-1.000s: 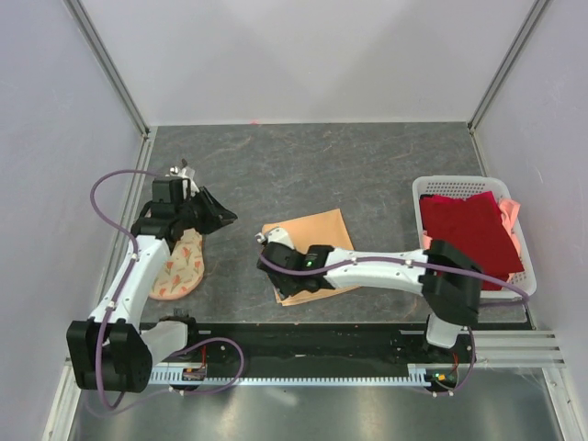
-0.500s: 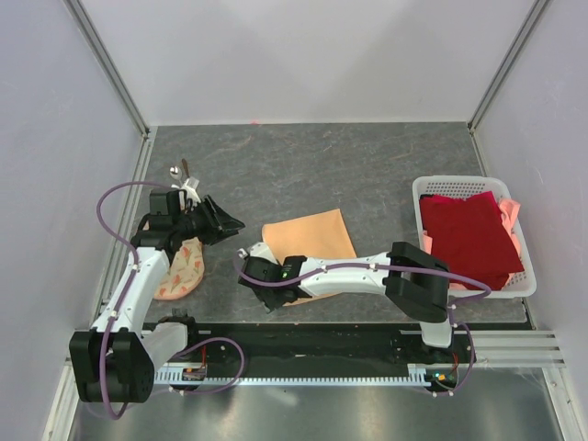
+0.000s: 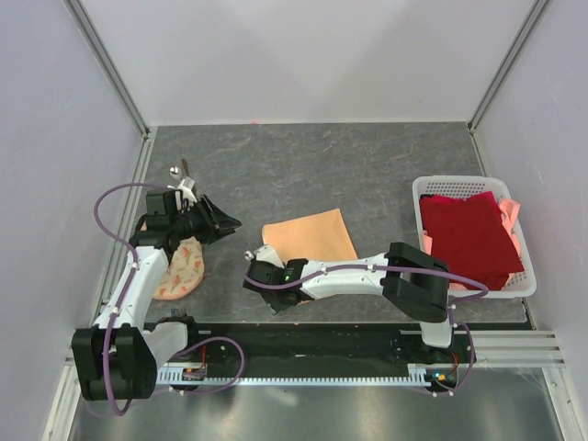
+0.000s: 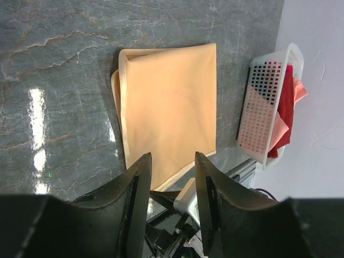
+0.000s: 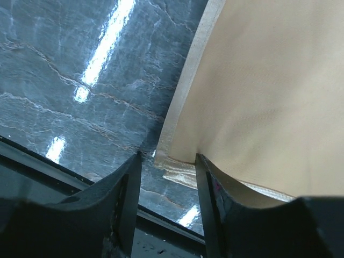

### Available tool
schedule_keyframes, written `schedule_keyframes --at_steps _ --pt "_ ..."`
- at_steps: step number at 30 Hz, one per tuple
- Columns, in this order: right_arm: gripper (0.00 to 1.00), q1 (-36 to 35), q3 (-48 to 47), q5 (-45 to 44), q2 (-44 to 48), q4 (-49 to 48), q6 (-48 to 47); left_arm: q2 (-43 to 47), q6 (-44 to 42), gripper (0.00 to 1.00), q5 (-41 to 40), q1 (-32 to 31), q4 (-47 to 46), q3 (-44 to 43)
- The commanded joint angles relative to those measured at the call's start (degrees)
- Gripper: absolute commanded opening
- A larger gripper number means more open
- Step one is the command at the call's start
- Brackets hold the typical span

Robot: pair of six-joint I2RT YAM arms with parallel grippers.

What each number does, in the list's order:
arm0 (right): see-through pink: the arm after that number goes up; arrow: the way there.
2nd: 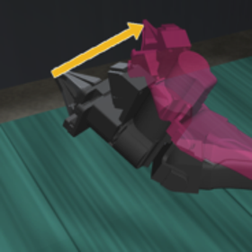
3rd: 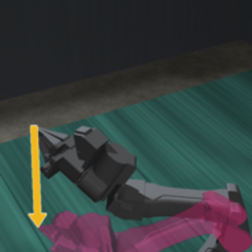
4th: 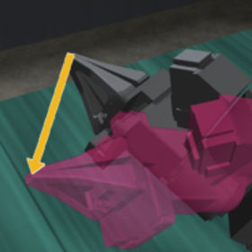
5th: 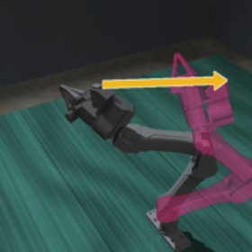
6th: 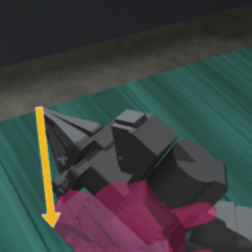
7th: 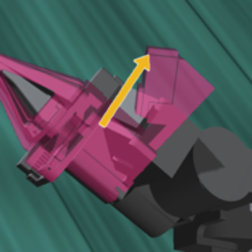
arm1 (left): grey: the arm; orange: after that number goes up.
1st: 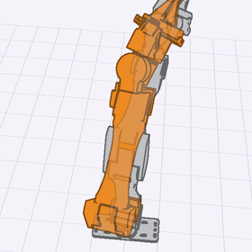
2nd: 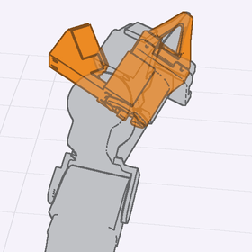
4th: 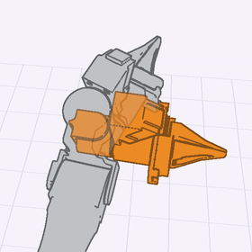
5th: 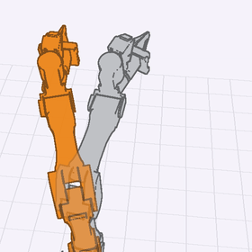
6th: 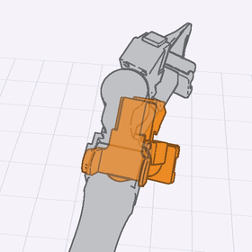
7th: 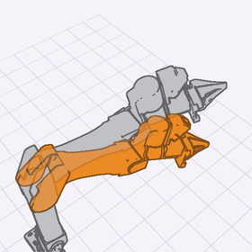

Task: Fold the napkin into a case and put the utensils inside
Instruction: Pick up the lower triangle-folded napkin from the center of the board.

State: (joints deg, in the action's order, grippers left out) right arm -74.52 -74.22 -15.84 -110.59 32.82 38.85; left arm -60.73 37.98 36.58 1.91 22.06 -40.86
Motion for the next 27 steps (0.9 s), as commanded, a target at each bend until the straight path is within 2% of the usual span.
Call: schedule_keyframes --at_steps 1,2,5,6,8,11,13,20,27 --pt "0.49 0.1 4.1 0.4 -1.0 -1.8 1.4 -0.8 -1.7 0.45 2.2 0.6 -2.5 0.1" --pt "0.48 0.3 4.8 1.1 -0.9 -3.6 1.7 -0.8 -1.7 0.45 2.3 0.7 -2.6 0.1" --pt "0.33 0.7 6.1 2.1 -0.9 -5.1 1.8 -1.1 -1.6 0.45 2.3 0.7 -2.6 0.2" --pt "0.25 0.8 6.2 1.8 -0.5 -5.3 1.8 -1.1 -1.6 0.46 2.3 0.7 -2.9 0.3" --pt "0.21 1.0 6.8 1.2 -0.2 -5.7 1.5 -1.5 -1.7 0.46 2.4 0.7 -2.9 0.4" --pt "0.06 1.7 7.4 0.7 1.2 -5.8 1.0 -2.4 -1.5 0.47 2.9 0.8 -3.5 1.0" --pt "0.01 1.9 7.7 0.5 2.3 -5.9 0.9 -3.1 -1.2 0.47 3.1 0.8 -4.4 1.5" --pt "0.00 3.5 11.5 2.8 11.4 -9.4 2.2 -10.2 2.4 0.52 7.6 0.5 -8.7 1.9" --pt "0.00 7.8 19.8 10.1 20.1 -16.3 3.8 -14.7 8.1 0.55 9.0 -1.1 -14.4 2.0"
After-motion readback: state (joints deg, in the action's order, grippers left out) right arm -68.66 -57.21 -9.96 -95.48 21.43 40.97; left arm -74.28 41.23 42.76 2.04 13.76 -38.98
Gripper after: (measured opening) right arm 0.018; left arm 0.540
